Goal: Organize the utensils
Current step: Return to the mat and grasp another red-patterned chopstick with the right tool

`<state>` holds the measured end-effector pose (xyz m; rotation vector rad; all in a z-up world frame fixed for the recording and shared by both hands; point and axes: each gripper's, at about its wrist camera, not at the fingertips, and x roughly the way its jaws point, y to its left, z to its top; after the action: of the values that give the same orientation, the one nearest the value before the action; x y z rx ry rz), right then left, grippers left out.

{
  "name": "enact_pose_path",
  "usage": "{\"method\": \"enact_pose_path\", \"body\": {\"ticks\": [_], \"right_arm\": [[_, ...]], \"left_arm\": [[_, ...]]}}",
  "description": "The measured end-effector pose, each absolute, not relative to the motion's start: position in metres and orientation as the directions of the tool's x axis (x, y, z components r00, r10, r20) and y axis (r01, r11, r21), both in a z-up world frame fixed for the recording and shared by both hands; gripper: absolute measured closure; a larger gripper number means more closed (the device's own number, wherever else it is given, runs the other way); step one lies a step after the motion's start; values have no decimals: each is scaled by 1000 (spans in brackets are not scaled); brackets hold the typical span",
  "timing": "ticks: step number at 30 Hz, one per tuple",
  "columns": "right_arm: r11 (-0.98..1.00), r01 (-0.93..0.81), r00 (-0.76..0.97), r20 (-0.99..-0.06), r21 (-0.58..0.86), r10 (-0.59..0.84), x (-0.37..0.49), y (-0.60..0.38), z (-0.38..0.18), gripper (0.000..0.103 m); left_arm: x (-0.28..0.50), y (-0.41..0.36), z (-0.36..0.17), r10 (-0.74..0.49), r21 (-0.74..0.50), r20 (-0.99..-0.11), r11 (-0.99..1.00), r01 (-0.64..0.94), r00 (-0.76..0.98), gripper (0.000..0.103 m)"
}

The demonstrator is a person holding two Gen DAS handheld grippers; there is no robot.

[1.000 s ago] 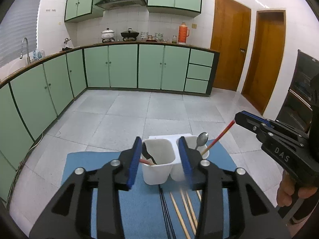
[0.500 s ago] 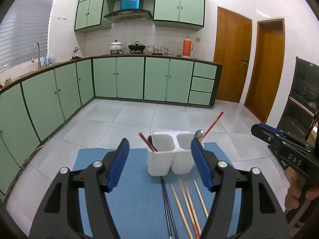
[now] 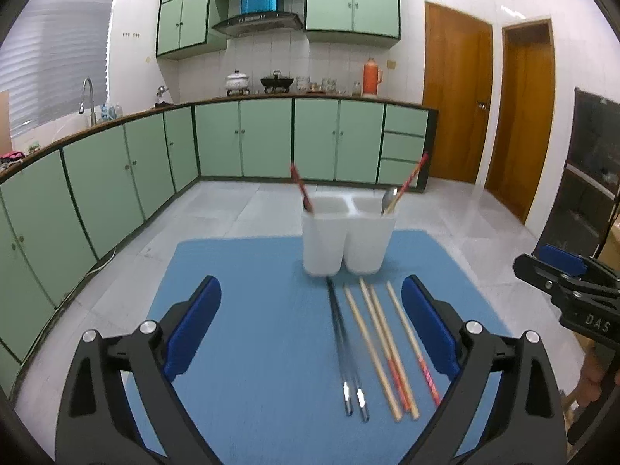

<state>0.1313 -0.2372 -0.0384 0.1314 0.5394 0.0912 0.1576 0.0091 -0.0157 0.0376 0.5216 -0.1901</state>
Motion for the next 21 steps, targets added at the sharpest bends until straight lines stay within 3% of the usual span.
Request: {"method": "enact_pose_path", "body": {"ticks": [6,13,21], "right_arm": [[989,-6,804,-587,145,91,109,-237,-87,32],[987,-24,747,-653,160,124,96,-223,-138,58],[987,-59,703,-696,147,146,102,-202,-167,76]], "left_arm": [[139,13,-51,-139,32,-546,982,187,826,11],[121,13,-94,-144,31,-593,979,202,792,11],[118,13,-119,-152,23,-626,977,214,765,11]]}}
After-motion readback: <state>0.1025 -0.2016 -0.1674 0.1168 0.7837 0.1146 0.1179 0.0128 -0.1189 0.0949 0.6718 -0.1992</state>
